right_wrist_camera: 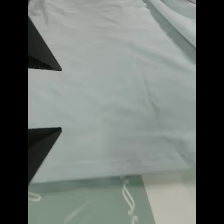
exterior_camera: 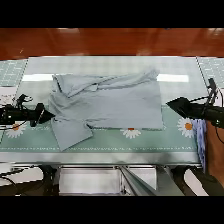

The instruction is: Fold the shirts.

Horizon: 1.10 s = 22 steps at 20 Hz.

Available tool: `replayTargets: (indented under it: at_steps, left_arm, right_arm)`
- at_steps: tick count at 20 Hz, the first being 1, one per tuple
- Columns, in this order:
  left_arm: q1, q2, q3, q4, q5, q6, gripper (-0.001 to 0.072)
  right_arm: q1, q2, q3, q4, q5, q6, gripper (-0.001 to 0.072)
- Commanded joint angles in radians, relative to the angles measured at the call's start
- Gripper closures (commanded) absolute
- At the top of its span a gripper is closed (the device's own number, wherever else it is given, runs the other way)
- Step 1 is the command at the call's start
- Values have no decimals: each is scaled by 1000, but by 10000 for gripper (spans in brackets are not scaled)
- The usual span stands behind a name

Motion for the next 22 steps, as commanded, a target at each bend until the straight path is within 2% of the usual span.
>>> replayTargets:
  at_steps: [1, 3, 5, 6, 9, 11, 14, 19, 20, 21, 22]
  left_arm:
    - [-50, -1, 33, 1, -49, -6, 681]
    - [-53, 1, 61, 1, -76, -7, 681]
    - [-53, 2, 87, 1, -100, -6, 681]
    - [-53, 2, 94, 1, -106, -7, 681]
    - [-53, 3, 99, 1, -109, -7, 681]
    - [-53, 3, 99, 1, -110, -7, 680]
    - [-53, 3, 99, 1, -111, -6, 681]
    - [-53, 3, 99, 1, -113, -6, 681]
    - [-53, 3, 99, 1, -111, -6, 681]
    - [-53, 3, 99, 1, -110, -6, 680]
    - [-53, 3, 99, 1, -110, -6, 681]
  right_arm:
    - [-135, 1, 0, -12, 17, -5, 301]
    - [-254, 0, -5, -124, 60, 10, 301]
    - [-304, -2, -63, -163, 95, 31, 301]
    - [-304, -17, -99, -155, 107, 24, 301]
    - [-293, -125, -138, -52, 186, -102, 300]
    - [-244, -217, -138, -59, 185, -105, 293]
    - [-164, -329, -138, 15, 158, -172, 289]
    - [1, -439, -114, 116, 63, -174, 291]
    - [37, -451, -94, 134, 43, -169, 305]
    - [72, -453, -68, 148, 17, -149, 371]
    - [102, -453, -37, 150, 5, -131, 518]
